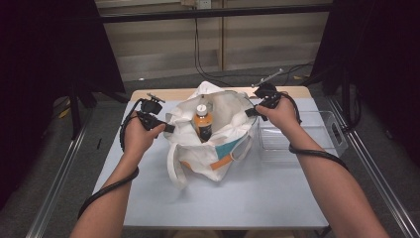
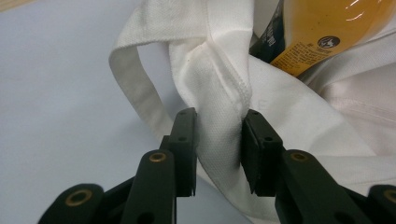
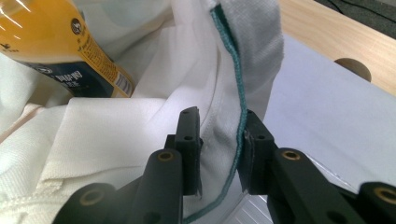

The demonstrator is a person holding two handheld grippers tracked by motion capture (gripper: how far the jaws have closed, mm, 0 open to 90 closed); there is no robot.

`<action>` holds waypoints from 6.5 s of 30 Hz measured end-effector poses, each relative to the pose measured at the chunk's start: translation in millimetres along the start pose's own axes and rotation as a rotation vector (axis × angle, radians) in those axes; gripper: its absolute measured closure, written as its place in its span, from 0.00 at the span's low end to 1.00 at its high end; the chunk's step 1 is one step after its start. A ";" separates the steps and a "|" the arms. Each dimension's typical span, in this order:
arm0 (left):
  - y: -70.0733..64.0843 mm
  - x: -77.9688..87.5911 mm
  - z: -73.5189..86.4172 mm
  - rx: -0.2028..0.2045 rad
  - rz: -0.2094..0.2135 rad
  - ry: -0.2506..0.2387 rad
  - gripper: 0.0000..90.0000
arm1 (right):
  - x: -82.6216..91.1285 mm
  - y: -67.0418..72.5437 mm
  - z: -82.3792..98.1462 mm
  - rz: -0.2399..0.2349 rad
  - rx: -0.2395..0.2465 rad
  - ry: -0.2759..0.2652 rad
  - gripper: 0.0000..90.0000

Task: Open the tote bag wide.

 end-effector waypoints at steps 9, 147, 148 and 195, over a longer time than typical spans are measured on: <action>-5.0 4.7 -1.0 -0.008 0.018 -0.022 0.76 | 1.1 0.4 3.4 -0.004 0.000 -0.014 0.79; 14.4 -47.5 3.3 0.019 -0.010 -0.011 0.85 | -30.0 12.6 21.7 -0.055 0.037 0.051 1.00; 14.0 -48.0 3.6 0.023 -0.008 -0.012 0.85 | -30.3 12.5 21.9 -0.056 0.037 0.051 1.00; -5.5 -3.1 -32.0 -0.079 -0.009 -0.154 0.65 | -5.0 55.2 12.7 -0.110 0.090 -0.030 0.97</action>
Point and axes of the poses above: each handheld gripper's, and its own axes: x roughly backward along the jaws, z roughly out of its underside, y roughly to its left, the point moved 2 cm from there along -x, roughly forward along the jaws, and after that the axes turned 5 degrees about y, right-handed, at the moved point
